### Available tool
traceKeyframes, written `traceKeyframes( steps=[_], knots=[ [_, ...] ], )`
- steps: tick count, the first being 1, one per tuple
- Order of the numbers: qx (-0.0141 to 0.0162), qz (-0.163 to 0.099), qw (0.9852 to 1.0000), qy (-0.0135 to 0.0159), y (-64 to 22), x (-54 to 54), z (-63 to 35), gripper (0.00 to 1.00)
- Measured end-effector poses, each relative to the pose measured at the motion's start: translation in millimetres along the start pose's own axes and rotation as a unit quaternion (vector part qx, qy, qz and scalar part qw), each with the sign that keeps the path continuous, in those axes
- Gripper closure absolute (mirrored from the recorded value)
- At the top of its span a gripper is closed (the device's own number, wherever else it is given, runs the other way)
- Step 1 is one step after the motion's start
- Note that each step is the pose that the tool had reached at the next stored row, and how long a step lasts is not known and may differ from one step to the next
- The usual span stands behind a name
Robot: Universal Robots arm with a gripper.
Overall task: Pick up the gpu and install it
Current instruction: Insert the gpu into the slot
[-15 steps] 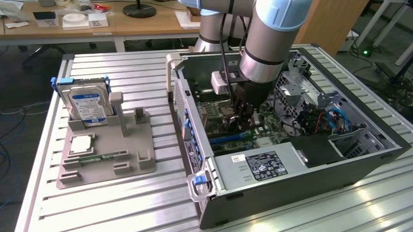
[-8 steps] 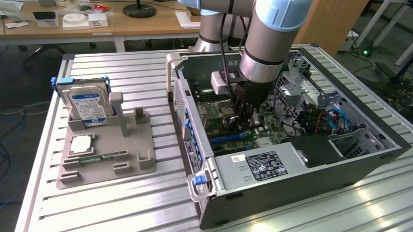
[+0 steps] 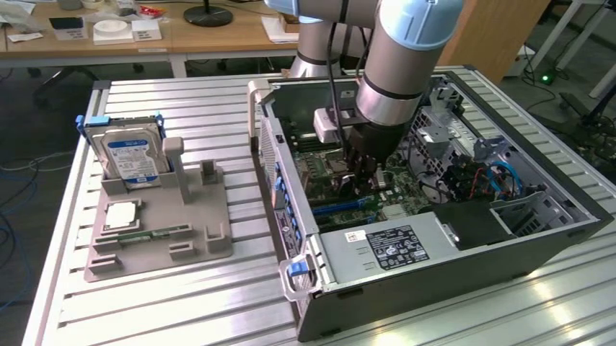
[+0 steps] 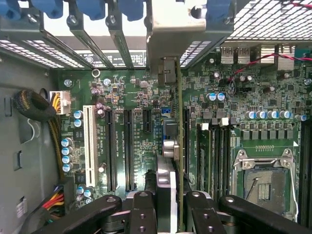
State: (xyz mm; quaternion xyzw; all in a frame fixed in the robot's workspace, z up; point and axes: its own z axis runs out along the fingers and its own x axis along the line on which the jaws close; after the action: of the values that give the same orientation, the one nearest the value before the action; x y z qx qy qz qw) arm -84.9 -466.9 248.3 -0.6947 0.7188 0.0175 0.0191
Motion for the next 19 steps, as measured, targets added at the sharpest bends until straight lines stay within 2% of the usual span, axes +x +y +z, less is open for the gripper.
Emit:
traceKeyframes(
  steps=[19],
  knots=[
    [0.0002, 0.000, 1.0000, 0.0001, -0.1, 2.3, 2.5, 0.72]
  ],
)
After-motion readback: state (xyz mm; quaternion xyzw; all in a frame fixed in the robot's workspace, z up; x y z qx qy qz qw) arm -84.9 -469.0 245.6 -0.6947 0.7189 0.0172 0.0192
